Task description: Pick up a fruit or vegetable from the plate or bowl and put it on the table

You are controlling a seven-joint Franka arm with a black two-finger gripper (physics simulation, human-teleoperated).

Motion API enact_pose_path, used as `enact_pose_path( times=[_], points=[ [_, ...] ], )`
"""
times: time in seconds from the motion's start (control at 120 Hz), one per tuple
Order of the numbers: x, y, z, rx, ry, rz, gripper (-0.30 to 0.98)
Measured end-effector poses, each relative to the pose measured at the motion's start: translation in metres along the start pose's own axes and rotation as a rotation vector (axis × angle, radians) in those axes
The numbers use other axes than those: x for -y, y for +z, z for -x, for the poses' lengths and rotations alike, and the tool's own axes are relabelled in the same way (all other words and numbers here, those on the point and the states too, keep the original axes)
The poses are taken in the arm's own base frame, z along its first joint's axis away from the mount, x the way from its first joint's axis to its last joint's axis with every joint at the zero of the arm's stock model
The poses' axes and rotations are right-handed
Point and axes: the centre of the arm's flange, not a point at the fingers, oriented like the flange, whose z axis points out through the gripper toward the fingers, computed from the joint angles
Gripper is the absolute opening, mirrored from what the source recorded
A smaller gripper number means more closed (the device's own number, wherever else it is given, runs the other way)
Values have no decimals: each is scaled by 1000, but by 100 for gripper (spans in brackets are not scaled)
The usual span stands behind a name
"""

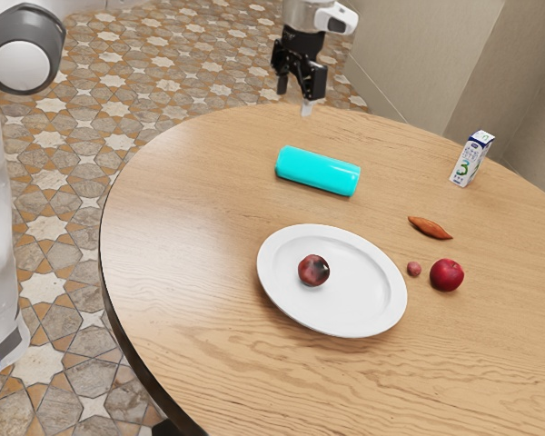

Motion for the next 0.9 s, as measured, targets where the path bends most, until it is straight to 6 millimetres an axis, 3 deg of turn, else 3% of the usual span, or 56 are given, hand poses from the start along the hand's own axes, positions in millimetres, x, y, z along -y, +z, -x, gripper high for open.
enact_pose_path(
  times=[0.217,0.317,0.392,0.558,0.708,0.9],
  points=[
    [-18,1,0,3,21,18,69],
    [-33,-4,-10,-3,40,22,69],
    [-50,10,-19,26,66,20,69],
    [-116,49,-20,103,172,7,69],
    [-120,59,-21,126,177,-3,69],
    [-159,62,-7,132,243,-4,69]
  ],
)
